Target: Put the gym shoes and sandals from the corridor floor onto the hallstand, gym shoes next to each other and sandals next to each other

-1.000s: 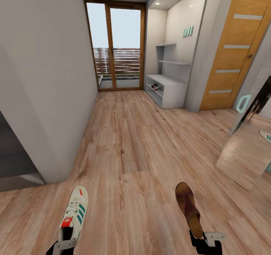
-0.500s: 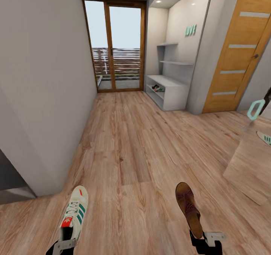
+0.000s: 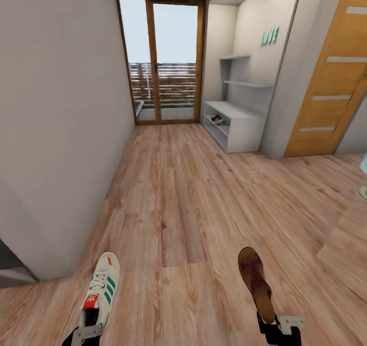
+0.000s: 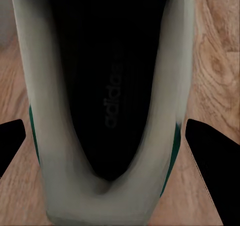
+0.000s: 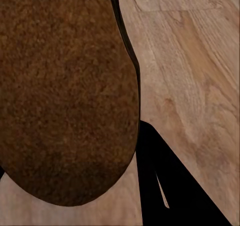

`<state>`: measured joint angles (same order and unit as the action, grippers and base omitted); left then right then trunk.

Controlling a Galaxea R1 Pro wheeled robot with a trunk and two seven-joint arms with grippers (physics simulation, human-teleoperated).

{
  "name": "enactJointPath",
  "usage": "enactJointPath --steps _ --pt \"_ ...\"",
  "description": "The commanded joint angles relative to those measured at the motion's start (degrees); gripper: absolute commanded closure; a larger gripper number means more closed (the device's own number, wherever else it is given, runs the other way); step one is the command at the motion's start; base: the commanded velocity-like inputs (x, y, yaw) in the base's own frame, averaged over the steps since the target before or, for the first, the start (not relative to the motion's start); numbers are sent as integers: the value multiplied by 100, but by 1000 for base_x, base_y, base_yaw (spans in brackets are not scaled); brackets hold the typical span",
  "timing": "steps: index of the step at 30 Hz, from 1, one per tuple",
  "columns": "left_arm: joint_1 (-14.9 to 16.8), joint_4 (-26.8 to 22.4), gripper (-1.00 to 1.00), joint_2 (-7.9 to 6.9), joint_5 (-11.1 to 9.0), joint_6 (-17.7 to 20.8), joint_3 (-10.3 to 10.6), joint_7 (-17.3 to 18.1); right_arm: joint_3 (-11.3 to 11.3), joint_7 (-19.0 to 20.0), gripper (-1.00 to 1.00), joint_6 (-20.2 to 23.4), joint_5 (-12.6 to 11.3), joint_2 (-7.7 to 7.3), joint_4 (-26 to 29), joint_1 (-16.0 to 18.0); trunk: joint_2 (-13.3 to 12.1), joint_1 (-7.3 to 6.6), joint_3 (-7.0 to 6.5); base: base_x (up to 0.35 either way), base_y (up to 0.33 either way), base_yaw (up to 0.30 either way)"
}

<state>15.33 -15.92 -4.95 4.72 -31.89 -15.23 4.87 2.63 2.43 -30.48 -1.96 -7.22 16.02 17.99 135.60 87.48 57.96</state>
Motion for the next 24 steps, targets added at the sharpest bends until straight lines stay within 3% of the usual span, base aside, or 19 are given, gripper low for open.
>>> enactJointPath --steps 1,24 --pt "5 4 100 2 47 -19 -50 31 18 30 100 -11 -42 1 -2 3 2 2 13 309 -128 106" --pt "5 10 100 -5 47 -19 -50 29 1 47 100 -11 9 1 6 3 2 2 56 309 -122 11"
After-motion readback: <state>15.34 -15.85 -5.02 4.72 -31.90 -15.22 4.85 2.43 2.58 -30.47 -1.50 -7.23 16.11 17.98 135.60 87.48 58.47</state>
